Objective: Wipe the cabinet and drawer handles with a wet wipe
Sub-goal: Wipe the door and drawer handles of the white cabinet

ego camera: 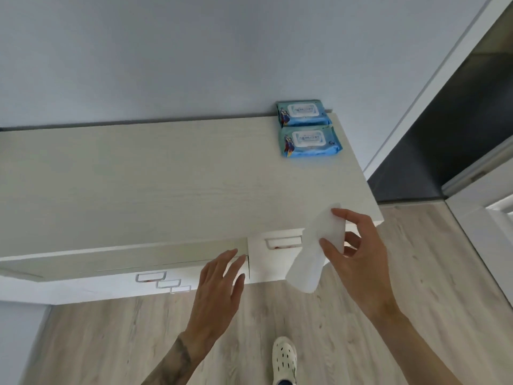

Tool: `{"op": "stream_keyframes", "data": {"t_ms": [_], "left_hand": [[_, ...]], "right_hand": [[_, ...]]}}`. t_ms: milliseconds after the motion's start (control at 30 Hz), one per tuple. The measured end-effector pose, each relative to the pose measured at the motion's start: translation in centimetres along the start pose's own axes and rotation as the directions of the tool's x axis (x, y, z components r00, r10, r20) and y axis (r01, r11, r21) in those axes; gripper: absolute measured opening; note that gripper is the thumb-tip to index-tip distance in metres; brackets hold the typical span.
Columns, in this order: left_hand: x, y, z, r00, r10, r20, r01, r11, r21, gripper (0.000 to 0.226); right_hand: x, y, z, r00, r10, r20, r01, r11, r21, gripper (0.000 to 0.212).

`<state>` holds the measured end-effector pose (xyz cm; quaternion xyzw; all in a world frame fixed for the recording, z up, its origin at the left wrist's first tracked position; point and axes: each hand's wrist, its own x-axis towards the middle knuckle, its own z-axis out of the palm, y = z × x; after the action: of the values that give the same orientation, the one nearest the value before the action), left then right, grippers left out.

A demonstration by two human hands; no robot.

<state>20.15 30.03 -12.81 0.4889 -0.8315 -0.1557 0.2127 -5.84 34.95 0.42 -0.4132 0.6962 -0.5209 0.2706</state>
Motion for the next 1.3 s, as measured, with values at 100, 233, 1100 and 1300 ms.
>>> {"op": "stream_keyframes", "data": {"t_ms": [100, 233, 1100, 1300], "left_hand": [[0.6, -1.1, 2.4, 1.0, 0.026, -0.012, -0.025, 0.999, 0.033, 0.045], [1.4, -2.1, 6.2, 0.997, 0.063, -0.039, -0.06, 0.996, 0.071, 0.049], [11.4, -10.7, 24.4, 0.521, 0.399, -0.755, -0.459, 0.876, 0.146, 0.055], [12.7, -10.2, 25.6, 0.468, 0.352, -0.811, -0.501, 0.861, 0.085, 0.058]], "right_hand": [[-1.7, 2.7, 0.8, 0.999, 0.026, -0.023, -0.025, 1.0, 0.013, 0.055], [-2.1, 7.2, 1.6, 0.997, 0.064, -0.033, -0.062, 0.997, 0.043, 0.043], [2.4, 27.9, 7.5, 0.6, -0.716, -0.358, 0.714, 0.681, -0.165, 0.02], [3.7, 28.8, 8.9, 0.586, -0.709, -0.393, 0.711, 0.682, -0.171, 0.018]]}}
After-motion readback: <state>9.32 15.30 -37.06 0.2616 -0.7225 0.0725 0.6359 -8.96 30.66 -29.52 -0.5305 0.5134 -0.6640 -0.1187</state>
